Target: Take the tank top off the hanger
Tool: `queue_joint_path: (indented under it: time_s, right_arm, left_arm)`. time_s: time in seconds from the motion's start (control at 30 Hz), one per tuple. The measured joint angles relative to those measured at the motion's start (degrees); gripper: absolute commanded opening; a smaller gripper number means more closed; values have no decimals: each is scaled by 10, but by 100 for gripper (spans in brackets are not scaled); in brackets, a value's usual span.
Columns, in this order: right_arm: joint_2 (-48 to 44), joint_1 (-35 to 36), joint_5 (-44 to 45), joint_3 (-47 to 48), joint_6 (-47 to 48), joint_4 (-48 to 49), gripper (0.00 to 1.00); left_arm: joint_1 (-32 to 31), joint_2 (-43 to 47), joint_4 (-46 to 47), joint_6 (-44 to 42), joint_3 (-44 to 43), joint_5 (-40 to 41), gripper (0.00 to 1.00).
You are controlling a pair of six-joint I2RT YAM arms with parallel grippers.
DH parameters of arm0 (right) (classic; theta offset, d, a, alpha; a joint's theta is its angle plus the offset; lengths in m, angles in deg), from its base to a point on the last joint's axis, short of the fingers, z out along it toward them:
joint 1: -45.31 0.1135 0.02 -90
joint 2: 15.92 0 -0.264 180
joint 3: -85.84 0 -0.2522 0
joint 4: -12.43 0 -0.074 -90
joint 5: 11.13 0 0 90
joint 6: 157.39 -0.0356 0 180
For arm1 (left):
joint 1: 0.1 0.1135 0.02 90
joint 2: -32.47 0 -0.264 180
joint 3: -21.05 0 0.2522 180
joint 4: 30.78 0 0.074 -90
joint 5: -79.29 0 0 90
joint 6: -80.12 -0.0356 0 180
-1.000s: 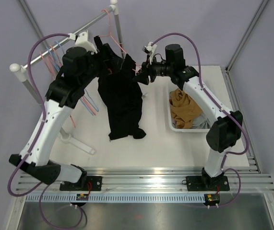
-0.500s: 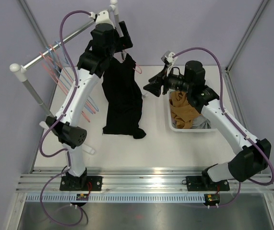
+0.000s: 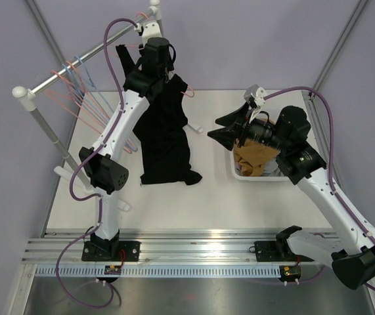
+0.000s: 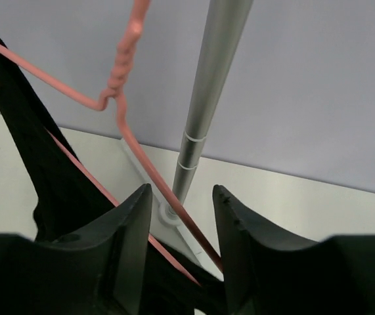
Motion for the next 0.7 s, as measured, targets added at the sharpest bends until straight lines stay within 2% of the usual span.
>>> queue_joint_path:
  time_s: [0.3,0.4,0.7]
  right_arm:
    - [10,0,5,-6,0,-12,64]
    - [10,0,5,-7,0,-15,64]
    - [6,0,7,-7,0,-33,65]
  left_arm:
    - [-2,11,9,-6,11,24,9]
    - [-2,16,9,-7,12,33,1]
    - [-18,53,9,12,40,82,0]
